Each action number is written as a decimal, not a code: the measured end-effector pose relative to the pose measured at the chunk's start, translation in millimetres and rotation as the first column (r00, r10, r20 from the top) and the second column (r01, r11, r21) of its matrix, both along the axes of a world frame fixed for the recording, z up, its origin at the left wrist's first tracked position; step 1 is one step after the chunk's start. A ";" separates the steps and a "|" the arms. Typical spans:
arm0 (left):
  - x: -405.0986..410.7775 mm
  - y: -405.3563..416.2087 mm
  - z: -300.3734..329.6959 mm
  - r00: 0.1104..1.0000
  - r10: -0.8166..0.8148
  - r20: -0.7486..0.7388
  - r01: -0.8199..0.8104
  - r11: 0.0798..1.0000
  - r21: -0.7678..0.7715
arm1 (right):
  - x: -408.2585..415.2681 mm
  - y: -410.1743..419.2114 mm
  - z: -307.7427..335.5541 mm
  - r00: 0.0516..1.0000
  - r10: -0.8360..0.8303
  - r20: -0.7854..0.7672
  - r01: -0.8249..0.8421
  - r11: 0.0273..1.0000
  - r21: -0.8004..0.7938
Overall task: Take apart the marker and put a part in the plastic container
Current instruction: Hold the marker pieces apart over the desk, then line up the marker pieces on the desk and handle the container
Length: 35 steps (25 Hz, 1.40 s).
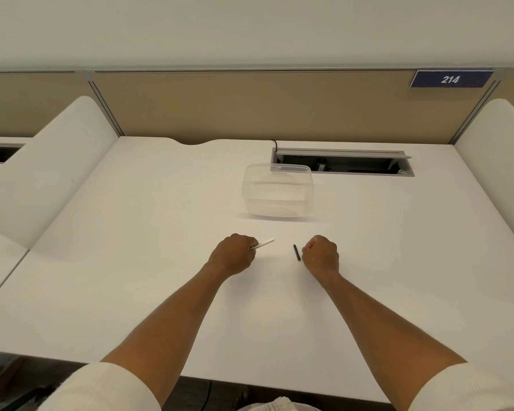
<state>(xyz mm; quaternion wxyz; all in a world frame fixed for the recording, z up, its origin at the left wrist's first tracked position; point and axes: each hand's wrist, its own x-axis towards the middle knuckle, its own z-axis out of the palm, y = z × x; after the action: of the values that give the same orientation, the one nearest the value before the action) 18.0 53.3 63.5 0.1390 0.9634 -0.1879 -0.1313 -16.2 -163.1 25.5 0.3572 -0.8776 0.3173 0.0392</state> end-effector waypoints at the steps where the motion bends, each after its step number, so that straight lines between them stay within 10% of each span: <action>1: -0.7 -2.0 1.4 1.000 -0.006 0.006 0.006 1.000 0.010 | -1.0 -2.9 1.5 1.000 -0.008 0.009 0.008 1.000 0.005; 11: -2.2 -23.1 8.6 0.999 0.020 -0.037 -0.023 0.997 -0.076 | -11.0 5.6 9.8 0.866 0.314 0.389 -0.346 0.938 0.014; 24: -7.2 -30.9 5.8 0.978 0.053 -0.200 -0.147 0.859 -0.491 | -3.4 29.7 11.8 0.760 0.506 0.408 -0.499 0.857 -0.133; 35: -10.9 3.5 -67.5 0.981 -0.020 -0.193 0.030 0.998 0.048 | -3.1 20.2 -21.0 0.876 0.432 0.214 -0.462 0.880 0.116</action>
<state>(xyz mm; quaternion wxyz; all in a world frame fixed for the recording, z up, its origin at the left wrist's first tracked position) 7.1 56.8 -4.0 0.1303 0.9470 -0.1823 -0.2303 -19.3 -142.8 4.5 0.4365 -0.8947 0.0672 0.0661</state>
